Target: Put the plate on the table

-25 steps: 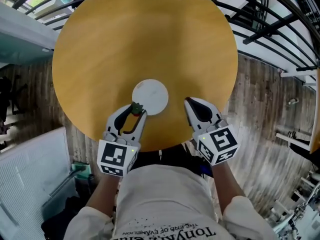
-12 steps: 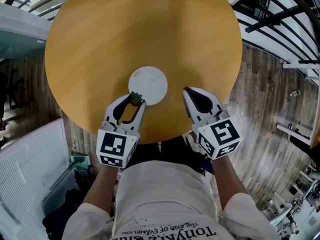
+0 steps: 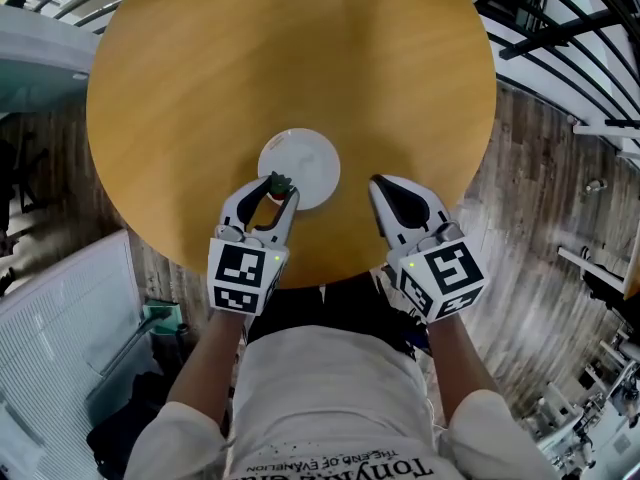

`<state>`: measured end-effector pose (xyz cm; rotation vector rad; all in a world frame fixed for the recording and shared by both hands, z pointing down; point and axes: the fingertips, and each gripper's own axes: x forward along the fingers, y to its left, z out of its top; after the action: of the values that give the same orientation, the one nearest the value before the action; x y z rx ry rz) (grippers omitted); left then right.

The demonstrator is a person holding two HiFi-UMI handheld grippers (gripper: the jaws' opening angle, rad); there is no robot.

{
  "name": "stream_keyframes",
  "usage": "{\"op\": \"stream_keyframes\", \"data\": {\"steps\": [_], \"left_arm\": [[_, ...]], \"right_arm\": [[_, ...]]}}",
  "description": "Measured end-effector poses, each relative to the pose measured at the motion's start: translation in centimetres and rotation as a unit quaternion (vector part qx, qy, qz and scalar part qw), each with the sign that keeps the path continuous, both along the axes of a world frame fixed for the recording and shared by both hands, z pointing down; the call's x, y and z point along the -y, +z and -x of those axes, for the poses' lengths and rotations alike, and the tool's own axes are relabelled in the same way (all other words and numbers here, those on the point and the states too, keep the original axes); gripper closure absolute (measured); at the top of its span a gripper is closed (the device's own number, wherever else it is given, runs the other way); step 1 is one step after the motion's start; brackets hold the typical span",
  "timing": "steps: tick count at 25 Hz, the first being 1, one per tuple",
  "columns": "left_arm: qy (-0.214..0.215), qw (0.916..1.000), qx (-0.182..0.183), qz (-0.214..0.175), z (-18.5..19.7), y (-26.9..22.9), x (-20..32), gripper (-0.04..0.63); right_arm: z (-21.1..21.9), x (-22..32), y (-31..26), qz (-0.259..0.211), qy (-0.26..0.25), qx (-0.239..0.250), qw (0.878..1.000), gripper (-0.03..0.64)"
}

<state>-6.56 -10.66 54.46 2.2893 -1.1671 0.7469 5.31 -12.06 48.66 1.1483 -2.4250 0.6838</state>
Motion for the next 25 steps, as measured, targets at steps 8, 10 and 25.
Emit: {"op": "stream_keyframes", "data": {"steps": [8,10,25], "left_arm": [[0.036,0.9977,0.057,0.010,-0.8,3.8,0.7,0.431],[0.037,0.9970,0.065,0.017,-0.7,4.7,0.6,0.431],[0.059,0.9934,0.094,0.030,-1.7,7.5,1.5,0.431]], "right_arm": [[-0.2,-0.3,1.2,0.013,0.005,0.001,1.000,0.597],[-0.3,-0.4,1.4,0.015,0.006,0.000,1.000,0.597],[-1.3,-0.7,2.2,0.027,0.022,0.001,0.999,0.597]]}}
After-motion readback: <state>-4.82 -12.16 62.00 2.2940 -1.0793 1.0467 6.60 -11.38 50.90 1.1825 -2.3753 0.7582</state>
